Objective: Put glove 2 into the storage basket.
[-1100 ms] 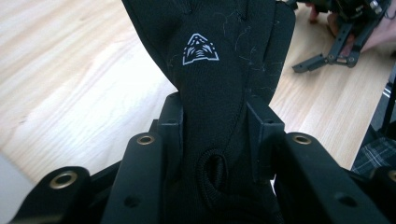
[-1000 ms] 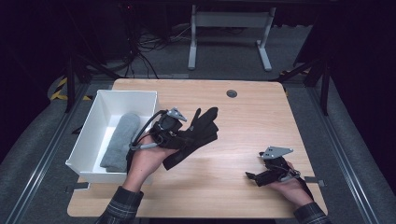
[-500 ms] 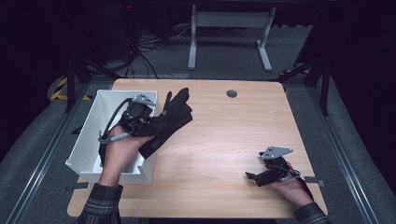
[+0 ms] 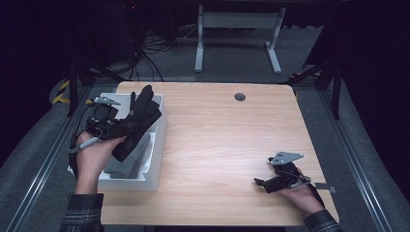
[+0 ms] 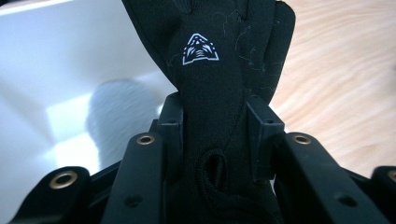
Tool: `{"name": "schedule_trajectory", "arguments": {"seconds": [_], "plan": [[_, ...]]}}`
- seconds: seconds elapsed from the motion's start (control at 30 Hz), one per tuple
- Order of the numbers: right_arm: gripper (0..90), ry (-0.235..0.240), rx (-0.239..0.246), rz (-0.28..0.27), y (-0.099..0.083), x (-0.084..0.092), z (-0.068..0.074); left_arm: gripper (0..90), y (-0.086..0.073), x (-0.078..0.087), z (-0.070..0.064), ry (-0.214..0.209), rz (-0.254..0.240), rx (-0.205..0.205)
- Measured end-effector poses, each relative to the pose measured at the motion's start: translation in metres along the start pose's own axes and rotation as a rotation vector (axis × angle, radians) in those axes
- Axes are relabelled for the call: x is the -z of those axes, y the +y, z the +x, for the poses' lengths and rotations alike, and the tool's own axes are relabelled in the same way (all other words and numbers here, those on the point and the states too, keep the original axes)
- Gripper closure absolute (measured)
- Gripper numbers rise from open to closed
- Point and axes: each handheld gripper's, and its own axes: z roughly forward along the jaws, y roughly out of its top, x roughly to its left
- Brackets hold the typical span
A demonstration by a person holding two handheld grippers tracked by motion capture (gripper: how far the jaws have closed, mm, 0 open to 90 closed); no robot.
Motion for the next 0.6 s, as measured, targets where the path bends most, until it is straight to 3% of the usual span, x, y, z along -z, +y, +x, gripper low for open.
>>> {"name": "schedule_trajectory", "arguments": {"seconds": [0.2, 0.6], "plan": [[0.0, 0.0, -0.001, 0.0, 0.0, 0.0, 0.0, 65.0, -0.016, -0.013, 0.022, 0.047, 0.027, 0.086], [0.0, -0.001, -0.001, 0.0, 0.0, 0.0, 0.0, 64.4, -0.043, -0.05, 0.041, 0.084, 0.11, 0.16]]}}
